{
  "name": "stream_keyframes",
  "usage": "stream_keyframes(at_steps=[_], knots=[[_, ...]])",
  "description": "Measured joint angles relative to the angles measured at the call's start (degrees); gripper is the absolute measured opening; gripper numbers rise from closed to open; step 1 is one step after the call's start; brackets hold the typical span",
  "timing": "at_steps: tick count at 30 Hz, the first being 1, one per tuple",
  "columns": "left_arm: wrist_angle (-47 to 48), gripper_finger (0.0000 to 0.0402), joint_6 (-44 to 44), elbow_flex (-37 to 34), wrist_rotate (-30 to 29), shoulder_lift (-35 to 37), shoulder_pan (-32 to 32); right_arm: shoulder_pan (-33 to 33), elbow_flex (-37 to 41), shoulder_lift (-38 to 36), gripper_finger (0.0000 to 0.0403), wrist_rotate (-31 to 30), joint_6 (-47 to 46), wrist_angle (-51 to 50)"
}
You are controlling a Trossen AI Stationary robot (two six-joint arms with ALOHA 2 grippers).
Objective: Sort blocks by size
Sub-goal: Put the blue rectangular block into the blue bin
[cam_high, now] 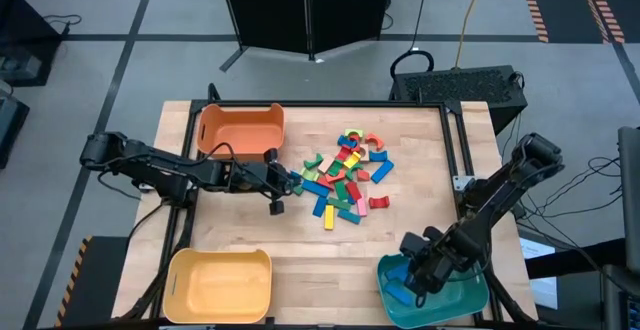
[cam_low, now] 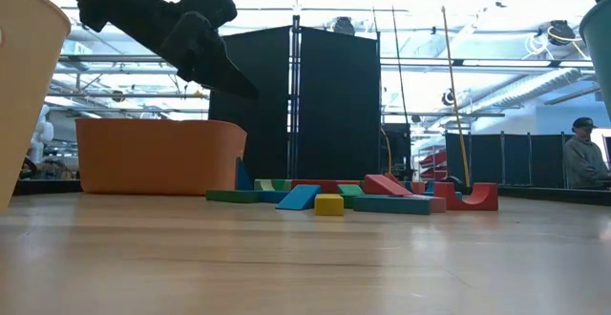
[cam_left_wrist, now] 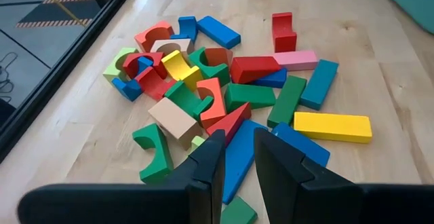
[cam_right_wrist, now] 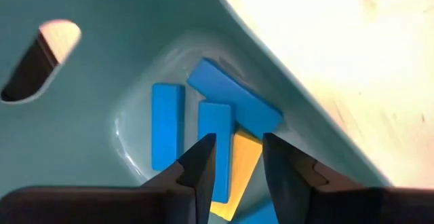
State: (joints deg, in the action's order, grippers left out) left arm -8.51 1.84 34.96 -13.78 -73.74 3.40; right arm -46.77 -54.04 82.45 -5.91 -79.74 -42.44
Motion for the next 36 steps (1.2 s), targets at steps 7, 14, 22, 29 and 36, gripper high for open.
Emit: stream_keyframes(at_steps=[7, 14, 22, 29, 36], knots=[[0.0, 0.0080, 0.0, 0.0, 0.0, 0.0, 0.0, 2.7, 0.0, -3.4, 0.0109, 0.0, 4.9, 0.3], [-0.1, 0.0080, 0.0, 0.0, -0.2, 0.0, 0.0, 6.8, 0.0, -7.4, 0.0109, -0.4, 8.6, 0.3], [-0.1, 0.0080, 0.0, 0.0, -0.2, 0.0, 0.0, 14.0, 0.0, -8.8, 0.0109, -4.7, 5.7, 1.5], [-0.1, 0.0080, 0.0, 0.0, -0.2, 0.0, 0.0, 22.5, 0.1, -8.8, 0.0109, -5.8, 13.4, 9.8], [0.1, 0.0080, 0.0, 0.0, -0.2, 0.0, 0.0, 28.4, 0.1, -8.5, 0.0109, -21.2, 19.7, 22.1]])
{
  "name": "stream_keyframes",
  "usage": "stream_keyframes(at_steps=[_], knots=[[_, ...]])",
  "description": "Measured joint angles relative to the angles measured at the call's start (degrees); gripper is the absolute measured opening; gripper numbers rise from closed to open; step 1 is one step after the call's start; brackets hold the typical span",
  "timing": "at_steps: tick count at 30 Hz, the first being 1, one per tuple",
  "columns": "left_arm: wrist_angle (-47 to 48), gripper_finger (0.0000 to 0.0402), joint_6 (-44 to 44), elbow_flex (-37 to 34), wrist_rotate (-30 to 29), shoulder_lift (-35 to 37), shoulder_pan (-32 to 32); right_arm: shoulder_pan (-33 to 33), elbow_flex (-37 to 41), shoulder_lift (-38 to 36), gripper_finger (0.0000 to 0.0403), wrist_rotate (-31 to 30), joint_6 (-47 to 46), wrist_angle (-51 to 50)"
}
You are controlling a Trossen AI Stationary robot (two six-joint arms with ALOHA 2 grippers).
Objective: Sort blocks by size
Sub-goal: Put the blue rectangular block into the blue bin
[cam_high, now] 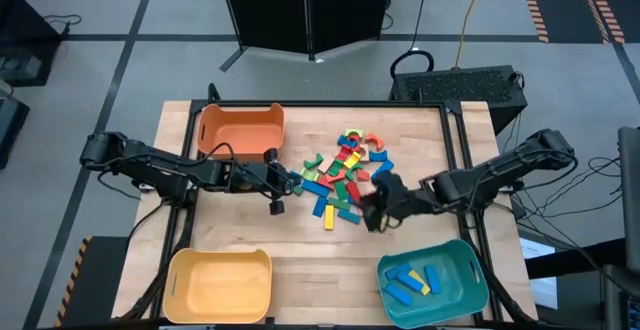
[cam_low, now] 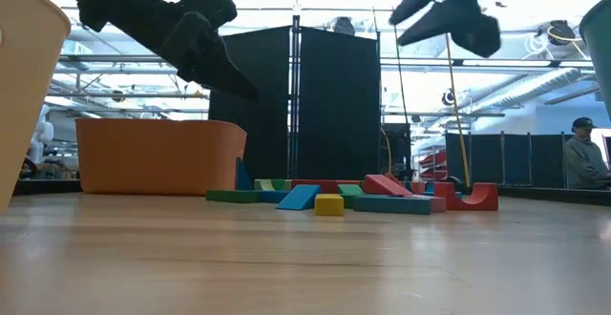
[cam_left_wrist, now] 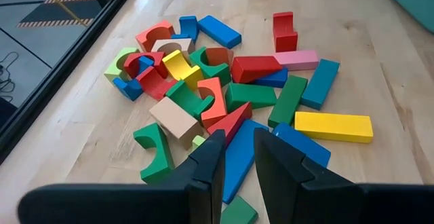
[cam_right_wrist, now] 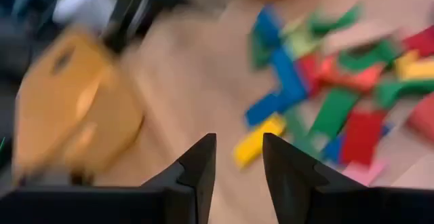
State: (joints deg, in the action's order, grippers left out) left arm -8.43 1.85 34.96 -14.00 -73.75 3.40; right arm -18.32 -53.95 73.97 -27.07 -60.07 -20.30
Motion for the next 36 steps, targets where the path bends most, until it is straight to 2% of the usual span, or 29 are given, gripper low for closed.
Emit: stream_keyframes(at_steps=[2, 4, 8, 12, 22, 26, 36], knots=[[0.3, 0.0080, 0.0, 0.0, 0.0, 0.0, 0.0, 2.2, 0.0, 0.0, 0.0109, -2.0, -3.4, -1.2], [0.5, 0.0080, 0.3, 0.0, 0.0, 0.0, 0.0, 4.3, 0.0, 0.3, 0.0109, -1.5, -6.6, -5.0], [0.6, 0.0080, 2.0, 0.0, 0.0, 0.0, 0.0, 8.1, 0.0, 1.6, 0.0109, 2.5, -13.7, -13.7], [1.0, 0.0080, 3.3, 0.0, 0.0, 0.0, 0.0, 11.6, 0.0, 3.2, 0.0109, 5.8, -18.6, -17.0], [-1.3, 0.0080, 7.0, 0.0, -0.2, 0.0, -0.3, 18.3, 0.0, 8.7, 0.0109, 9.2, -17.1, -17.0], [-1.7, 0.0080, 7.6, 0.0, -0.5, 0.0, -0.6, 19.6, 0.0, 12.0, 0.0109, 10.9, -14.7, -16.8], [-1.6, 0.0080, 7.5, 0.0, -0.5, 0.0, -0.8, 21.5, 0.0, 16.4, 0.0109, 10.9, -11.2, -17.5]])
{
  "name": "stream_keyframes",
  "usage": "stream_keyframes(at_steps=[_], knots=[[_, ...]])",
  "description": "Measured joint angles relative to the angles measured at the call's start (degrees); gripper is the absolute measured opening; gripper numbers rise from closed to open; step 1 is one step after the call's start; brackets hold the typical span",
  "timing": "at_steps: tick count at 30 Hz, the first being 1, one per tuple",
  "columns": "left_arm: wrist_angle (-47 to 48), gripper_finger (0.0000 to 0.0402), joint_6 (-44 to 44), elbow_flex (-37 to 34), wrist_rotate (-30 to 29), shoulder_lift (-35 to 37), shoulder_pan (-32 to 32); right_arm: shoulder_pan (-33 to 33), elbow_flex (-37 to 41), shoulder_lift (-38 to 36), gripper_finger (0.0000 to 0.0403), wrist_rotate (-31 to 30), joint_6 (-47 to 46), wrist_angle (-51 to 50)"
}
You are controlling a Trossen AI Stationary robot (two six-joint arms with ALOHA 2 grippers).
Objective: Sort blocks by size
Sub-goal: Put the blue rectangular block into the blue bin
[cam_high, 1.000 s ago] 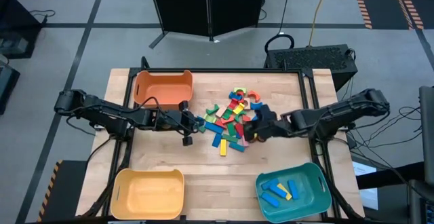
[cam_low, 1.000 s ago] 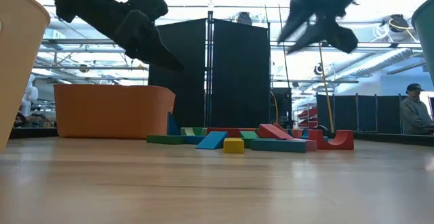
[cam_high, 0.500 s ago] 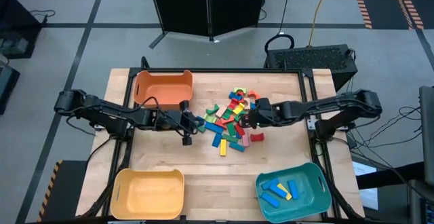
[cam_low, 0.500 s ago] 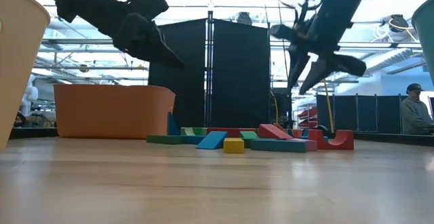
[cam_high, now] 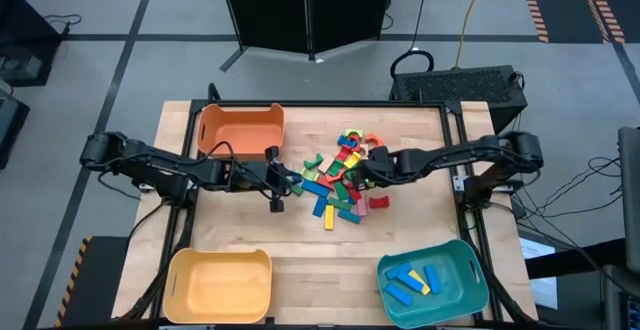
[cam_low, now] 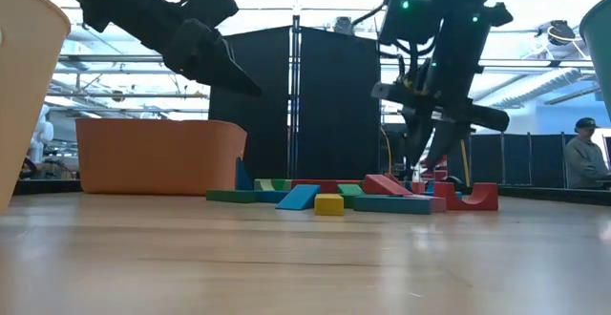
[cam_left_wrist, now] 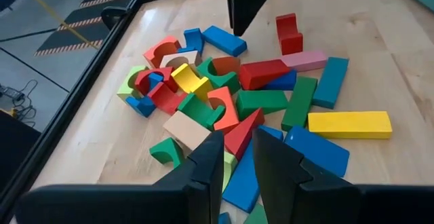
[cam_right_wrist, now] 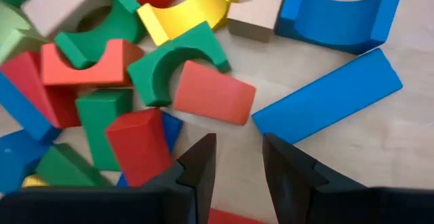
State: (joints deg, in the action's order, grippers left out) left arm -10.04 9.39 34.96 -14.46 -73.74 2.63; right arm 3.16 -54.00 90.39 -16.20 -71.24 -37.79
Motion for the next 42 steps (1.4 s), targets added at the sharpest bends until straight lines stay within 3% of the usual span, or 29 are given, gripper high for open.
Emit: stream_keyframes(at_steps=[5, 16, 28, 36, 42], knots=[[0.0, 0.0080, 0.0, 0.0, 0.0, 0.0, 0.0, 1.4, 0.0, 2.5, 0.0104, 0.1, 0.0, -0.2], [0.1, 0.0080, 0.0, 0.0, 0.0, 0.0, 0.0, 2.9, -0.1, 6.0, 0.0038, 3.9, 2.2, -0.9], [0.1, 0.0080, 0.0, 0.0, 0.0, 0.0, 0.0, 0.6, 0.0, 3.5, 0.0003, 6.2, -0.7, -13.3], [0.1, 0.0080, 0.0, 0.0, 0.0, 0.0, 0.0, 0.1, 0.0, 1.5, 0.0038, 9.7, -4.6, -13.6], [0.1, 0.0080, 1.8, 0.0, 0.0, 0.0, 0.0, 0.1, 0.0, 1.5, 0.0118, 13.4, -6.1, -13.0]])
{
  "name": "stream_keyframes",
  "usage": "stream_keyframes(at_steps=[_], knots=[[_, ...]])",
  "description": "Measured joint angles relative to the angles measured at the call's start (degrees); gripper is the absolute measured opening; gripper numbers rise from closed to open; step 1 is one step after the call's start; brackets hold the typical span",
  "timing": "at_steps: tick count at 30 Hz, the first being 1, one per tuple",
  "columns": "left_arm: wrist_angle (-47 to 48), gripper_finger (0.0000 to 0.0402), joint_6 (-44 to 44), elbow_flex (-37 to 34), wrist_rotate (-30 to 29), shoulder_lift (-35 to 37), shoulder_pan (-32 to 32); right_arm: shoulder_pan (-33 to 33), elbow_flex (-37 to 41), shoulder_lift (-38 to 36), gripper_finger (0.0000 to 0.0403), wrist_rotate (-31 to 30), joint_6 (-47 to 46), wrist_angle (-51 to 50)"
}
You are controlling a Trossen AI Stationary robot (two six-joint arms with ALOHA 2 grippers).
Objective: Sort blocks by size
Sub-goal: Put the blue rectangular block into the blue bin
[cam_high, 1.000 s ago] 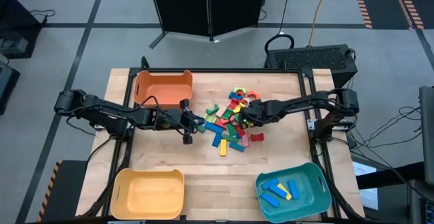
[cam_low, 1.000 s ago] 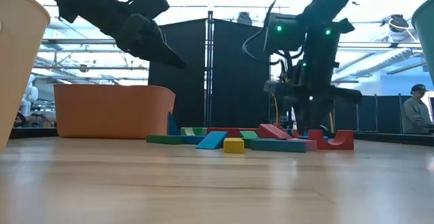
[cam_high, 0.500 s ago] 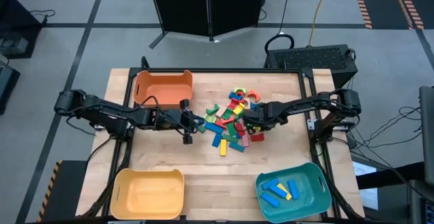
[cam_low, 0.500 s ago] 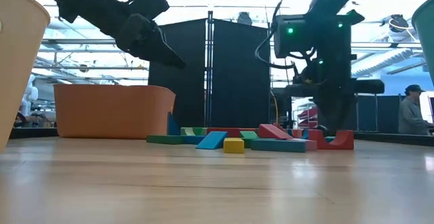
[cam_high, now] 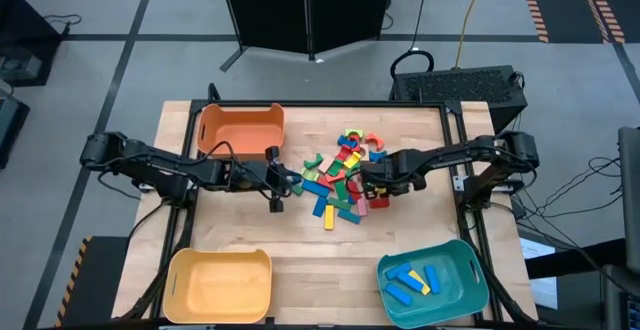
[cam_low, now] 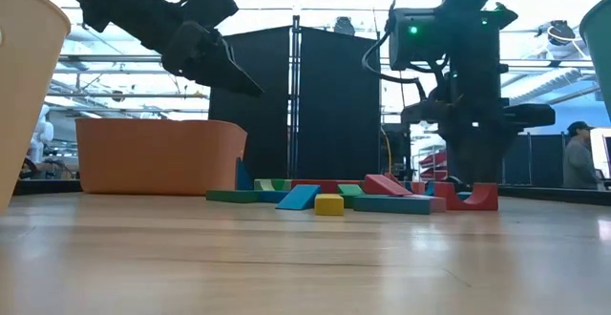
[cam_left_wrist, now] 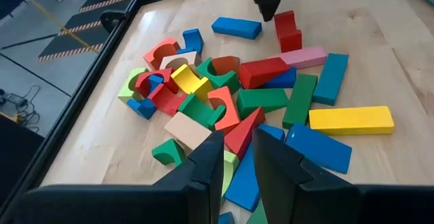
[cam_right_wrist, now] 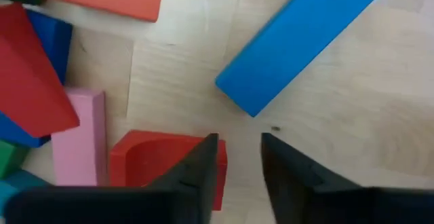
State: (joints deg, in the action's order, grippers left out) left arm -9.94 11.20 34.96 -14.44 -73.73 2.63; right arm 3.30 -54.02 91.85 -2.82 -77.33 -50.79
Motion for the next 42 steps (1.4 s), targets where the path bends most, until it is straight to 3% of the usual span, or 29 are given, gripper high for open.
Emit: stream_keyframes(at_steps=[7, 13, 32, 42], knots=[[2.2, 0.0080, 0.0, 0.0, 0.0, 0.0, 0.0, 2.1, 0.0, 0.0, 0.0244, 0.0, -9.4, 0.9], [7.0, 0.0080, -0.3, 0.0, 0.0, 0.0, 0.0, 4.3, 0.0, 0.9, 0.0303, -0.3, -13.5, 6.0], [10.5, 0.0080, -0.3, 0.0, 0.0, 0.0, 0.0, 8.0, 0.1, 4.8, 0.0300, -2.2, -15.3, -1.2], [10.5, 0.0080, -0.4, 0.0, 0.0, 0.0, 0.0, 8.4, 0.1, 4.8, 0.0298, -1.8, -14.6, 1.4]])
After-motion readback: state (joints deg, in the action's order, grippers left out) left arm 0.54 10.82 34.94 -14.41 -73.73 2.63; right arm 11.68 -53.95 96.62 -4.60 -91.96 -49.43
